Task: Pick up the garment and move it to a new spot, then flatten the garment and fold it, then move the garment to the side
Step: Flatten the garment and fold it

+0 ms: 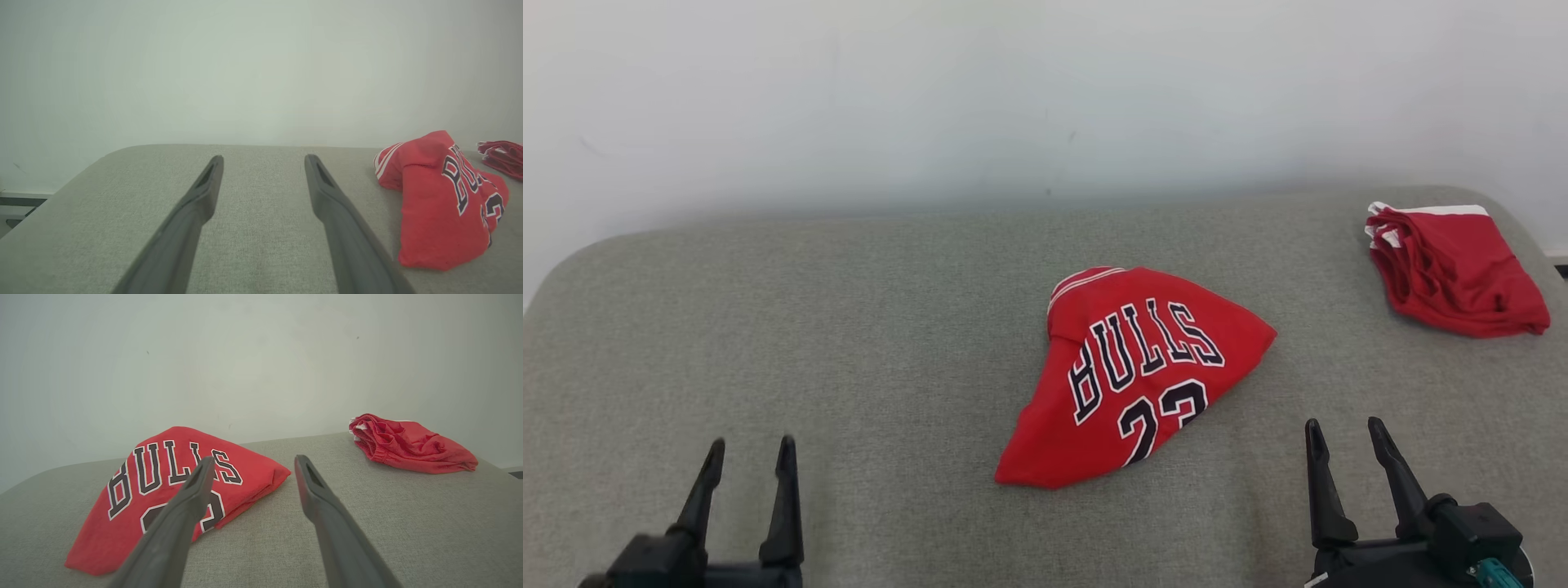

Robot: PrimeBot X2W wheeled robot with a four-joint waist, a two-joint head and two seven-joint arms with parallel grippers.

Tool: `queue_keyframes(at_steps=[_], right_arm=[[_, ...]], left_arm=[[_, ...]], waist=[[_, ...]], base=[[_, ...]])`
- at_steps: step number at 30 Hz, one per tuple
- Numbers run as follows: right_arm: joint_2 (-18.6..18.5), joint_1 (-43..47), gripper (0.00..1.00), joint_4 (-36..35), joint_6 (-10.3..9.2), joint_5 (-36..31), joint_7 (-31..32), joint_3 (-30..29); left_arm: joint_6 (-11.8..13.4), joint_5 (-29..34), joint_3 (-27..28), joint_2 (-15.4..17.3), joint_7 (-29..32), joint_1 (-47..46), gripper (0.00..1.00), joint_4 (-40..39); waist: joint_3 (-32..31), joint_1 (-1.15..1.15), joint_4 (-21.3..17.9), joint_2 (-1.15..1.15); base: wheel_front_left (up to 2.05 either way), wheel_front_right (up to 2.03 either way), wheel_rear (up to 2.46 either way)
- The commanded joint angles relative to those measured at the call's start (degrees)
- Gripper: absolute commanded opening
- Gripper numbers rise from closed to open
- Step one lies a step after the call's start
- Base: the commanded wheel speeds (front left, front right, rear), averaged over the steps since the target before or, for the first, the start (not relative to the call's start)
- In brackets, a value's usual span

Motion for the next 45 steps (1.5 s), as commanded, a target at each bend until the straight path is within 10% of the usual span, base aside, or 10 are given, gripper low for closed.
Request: queue_keyframes(at_steps=[1, 16, 36, 37, 38, 40, 45], right_arm=[[-0.28, -0.35, 1.0, 0.05, -0.16, 0.28, 0.01, -0.01], [0.08, -3.39, 1.0, -0.31, -0.16, 0.99, 0.01, 0.31], [0.38, -4.26, 1.0, -0.31, -0.16, 1.52, 0.01, -1.07], [0.39, -4.3, 1.0, -0.3, -0.15, 1.55, 0.01, -1.01], [0.38, -4.3, 1.0, -0.27, -0.16, 1.54, 0.01, -1.0], [0.38, -4.21, 1.0, -0.26, -0.16, 1.36, 0.01, -1.14], [0.37, -3.67, 1.0, -0.42, -0.15, 0.81, 0.01, -1.34]], left_arm=[[0.02, -0.19, -0.34, 0.07, -0.19, -1.69, 1.0, -0.07], [0.03, -2.53, -14.47, 1.88, 1.12, -19.58, 1.0, 9.44], [0.04, -10.12, -30.44, 1.24, 9.0, -21.28, 1.0, 25.46], [0.04, -10.47, -31.0, 1.19, 9.08, -21.28, 0.89, 25.97], [0.04, -10.78, -31.47, 1.09, 8.91, -21.35, 0.45, 26.48], [0.04, -11.21, -32.18, 0.84, 8.35, -21.64, 0.0, 27.45], [0.04, -11.38, -32.44, 0.68, 5.27, -23.07, 0.0, 29.31]], waist=[[0.4, 0.0, -0.58, 0.0], [7.27, 0.0, -6.5, 0.0], [9.19, 0.0, -8.15, 0.0], [9.11, 0.0, -8.13, 0.0], [9.0, 0.0, -8.09, 0.0], [8.78, 0.0, -7.96, 0.0], [8.09, 0.0, -7.32, 0.0]], base=[[0.0, 0.0, 0.0], [0.0, 0.0, 0.0], [0.0, 0.0, 0.0], [0.0, 0.0, 0.0], [0.0, 0.0, 0.0], [0.0, 0.0, 0.0], [0.0, 0.0, 0.0]])
